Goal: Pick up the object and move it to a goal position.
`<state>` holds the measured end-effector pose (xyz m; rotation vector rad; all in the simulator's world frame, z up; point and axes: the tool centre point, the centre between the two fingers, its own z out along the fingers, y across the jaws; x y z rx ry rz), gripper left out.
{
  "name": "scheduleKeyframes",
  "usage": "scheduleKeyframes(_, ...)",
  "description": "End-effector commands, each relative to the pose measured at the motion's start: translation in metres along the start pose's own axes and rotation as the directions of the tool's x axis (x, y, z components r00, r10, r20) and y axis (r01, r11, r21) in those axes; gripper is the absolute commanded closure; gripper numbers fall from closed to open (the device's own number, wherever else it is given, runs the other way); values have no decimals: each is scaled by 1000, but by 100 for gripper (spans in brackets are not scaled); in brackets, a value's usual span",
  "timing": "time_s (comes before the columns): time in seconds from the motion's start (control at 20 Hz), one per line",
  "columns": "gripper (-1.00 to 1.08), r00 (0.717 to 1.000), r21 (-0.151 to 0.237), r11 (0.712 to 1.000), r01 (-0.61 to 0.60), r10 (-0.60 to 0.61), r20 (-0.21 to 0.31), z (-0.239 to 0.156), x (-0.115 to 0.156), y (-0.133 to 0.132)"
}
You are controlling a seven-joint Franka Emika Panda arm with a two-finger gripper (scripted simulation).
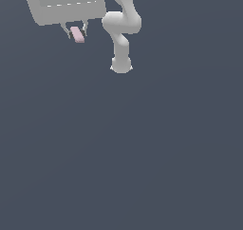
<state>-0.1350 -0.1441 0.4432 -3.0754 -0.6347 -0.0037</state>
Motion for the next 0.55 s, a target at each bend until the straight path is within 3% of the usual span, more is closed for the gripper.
scheduleKeyframes(0.0, 108, 1000, 0, 1000, 0, 0, 2, -15, -9, 4)
scheduleKeyframes(0.5, 108, 1000, -1, 1000, 0, 0, 3, -38, -21, 11)
